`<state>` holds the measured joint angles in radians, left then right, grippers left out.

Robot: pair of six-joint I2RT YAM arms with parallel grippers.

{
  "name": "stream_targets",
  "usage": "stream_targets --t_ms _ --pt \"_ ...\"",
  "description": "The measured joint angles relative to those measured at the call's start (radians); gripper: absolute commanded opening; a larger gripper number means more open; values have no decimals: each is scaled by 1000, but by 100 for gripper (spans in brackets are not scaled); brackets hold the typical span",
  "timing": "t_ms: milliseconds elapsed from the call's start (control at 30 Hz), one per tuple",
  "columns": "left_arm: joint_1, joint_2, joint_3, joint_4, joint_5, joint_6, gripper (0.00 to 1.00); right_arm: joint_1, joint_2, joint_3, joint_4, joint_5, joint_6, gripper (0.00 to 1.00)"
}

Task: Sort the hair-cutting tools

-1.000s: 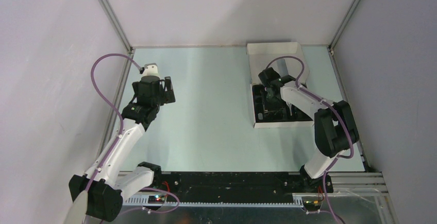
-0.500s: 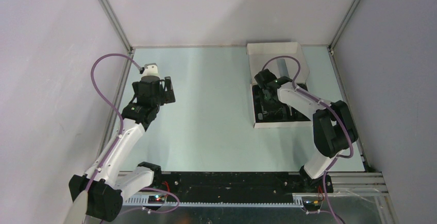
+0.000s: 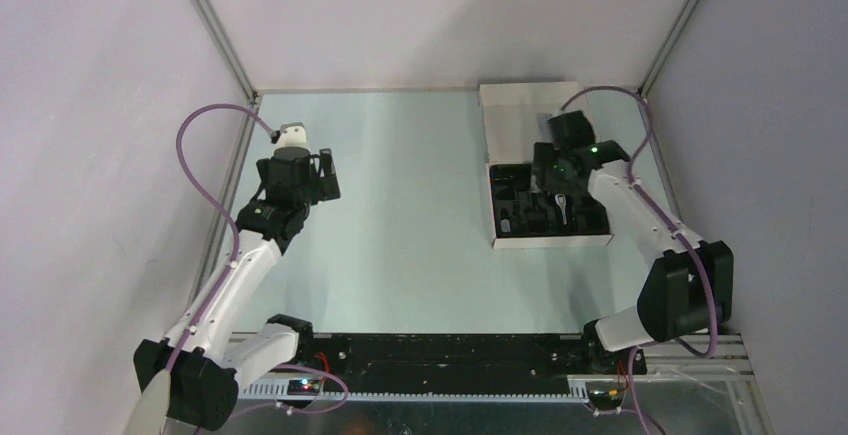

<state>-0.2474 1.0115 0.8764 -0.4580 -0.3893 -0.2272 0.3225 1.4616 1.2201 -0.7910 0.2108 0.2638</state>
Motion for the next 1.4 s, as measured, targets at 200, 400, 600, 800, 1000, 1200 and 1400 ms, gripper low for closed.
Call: stream_targets --t_ms 200,400,600,800,1000,1200,1400 --pt "0 0 0 0 0 0 98 -277 -11 3 57 -84 14 80" --pt "0 0 0 0 0 0 97 -514 66 7 160 -211 39 69" --pt "0 -5 0 0 1 0 98 -639 216 8 237 -367 32 57" --pt "0 -5 0 0 5 0 97 -647 329 7 276 -528 19 44" --pt "0 4 0 0 8 0 98 -606 353 -1 341 -605 6 30" --pt "0 34 0 0 13 -2 98 -485 356 -45 448 -656 29 21" --pt "0 48 0 0 52 -16 98 -370 323 -140 587 -670 148 21"
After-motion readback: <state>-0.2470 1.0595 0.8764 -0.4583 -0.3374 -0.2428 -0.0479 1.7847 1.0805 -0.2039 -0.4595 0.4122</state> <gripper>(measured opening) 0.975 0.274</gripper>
